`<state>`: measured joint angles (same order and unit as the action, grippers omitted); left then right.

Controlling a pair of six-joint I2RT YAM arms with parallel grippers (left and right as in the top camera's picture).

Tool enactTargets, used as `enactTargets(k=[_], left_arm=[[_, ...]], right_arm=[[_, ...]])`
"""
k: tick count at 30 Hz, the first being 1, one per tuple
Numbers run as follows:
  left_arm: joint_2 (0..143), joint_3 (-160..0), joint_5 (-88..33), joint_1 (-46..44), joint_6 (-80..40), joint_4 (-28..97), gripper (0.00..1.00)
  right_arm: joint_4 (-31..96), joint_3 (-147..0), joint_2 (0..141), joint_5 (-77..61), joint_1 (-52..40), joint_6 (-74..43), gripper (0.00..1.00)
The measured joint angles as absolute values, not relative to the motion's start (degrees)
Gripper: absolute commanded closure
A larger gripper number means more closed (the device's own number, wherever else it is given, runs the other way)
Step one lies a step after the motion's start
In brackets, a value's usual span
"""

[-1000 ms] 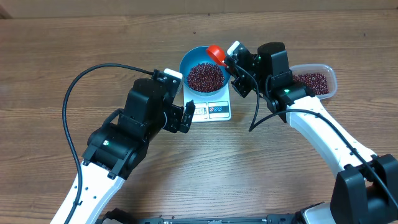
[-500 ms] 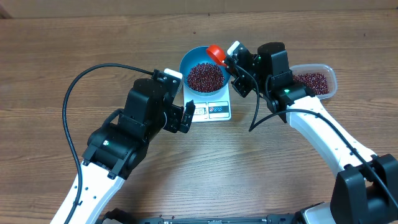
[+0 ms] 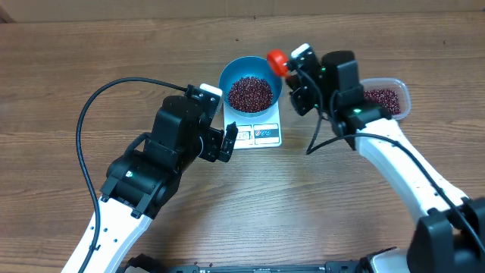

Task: Scoop item into bowl and weigh 150g on scale
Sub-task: 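Lift the scoop and move it back over the bean tub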

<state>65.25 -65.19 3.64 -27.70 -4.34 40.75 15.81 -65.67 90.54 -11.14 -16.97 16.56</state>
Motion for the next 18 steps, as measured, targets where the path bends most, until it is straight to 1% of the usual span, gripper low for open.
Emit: enactTargets(k=[3, 6, 11, 18], left_arm=[[65.3, -65.2, 3.6, -27.7, -4.3, 40.8, 0.00], [65.3, -65.2, 3.6, -27.7, -4.3, 40.8, 0.00], [65.3, -65.2, 3.6, -27.7, -4.3, 40.8, 0.00], [65.3, -65.2, 3.6, -27.7, -4.3, 40.8, 0.00]], right_arm=[[18.5, -65.7, 87.6, -9.3, -14.6, 14.2, 0.96], [22.8, -65.8, 83.8, -5.7, -9.8, 12.0, 0.96], [31.5, -65.9, 83.4, -3.0, -2.5, 10.9, 0.96], [39.7, -66.0, 83.4, -2.5, 2.8, 10.6, 0.96]])
